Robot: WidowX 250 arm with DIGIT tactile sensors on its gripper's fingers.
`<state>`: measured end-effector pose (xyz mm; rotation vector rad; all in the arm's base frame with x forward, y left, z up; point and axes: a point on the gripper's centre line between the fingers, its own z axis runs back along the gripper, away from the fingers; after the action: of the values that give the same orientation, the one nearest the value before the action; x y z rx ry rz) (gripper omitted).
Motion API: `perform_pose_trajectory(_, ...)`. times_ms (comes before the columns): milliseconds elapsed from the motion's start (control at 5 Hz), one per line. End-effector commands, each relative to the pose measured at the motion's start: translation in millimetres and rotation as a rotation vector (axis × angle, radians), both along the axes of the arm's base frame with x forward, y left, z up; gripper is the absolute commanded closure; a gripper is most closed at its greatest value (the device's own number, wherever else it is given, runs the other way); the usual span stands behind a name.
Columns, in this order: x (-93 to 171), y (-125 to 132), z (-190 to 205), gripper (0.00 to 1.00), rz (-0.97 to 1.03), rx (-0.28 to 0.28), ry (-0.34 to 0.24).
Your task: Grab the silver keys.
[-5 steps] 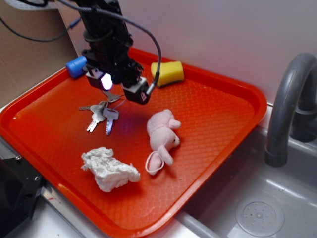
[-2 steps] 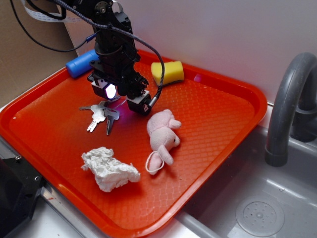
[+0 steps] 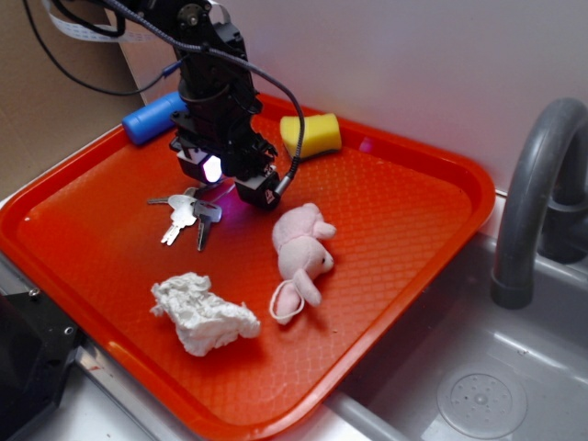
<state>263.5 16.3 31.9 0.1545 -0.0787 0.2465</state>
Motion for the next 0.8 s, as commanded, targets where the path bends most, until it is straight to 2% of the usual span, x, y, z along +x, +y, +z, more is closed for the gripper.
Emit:
perform_pose_trajectory(0,-9,26,14,1.00,0.008,-0.025,0.001)
perform_pose_trajectory(400,-13,27,22,1.00,-0.020,-0.044,-0.005)
perform_pose_trajectory(600,-12,30,32,1.00,-0.032,-0.049,-0.029)
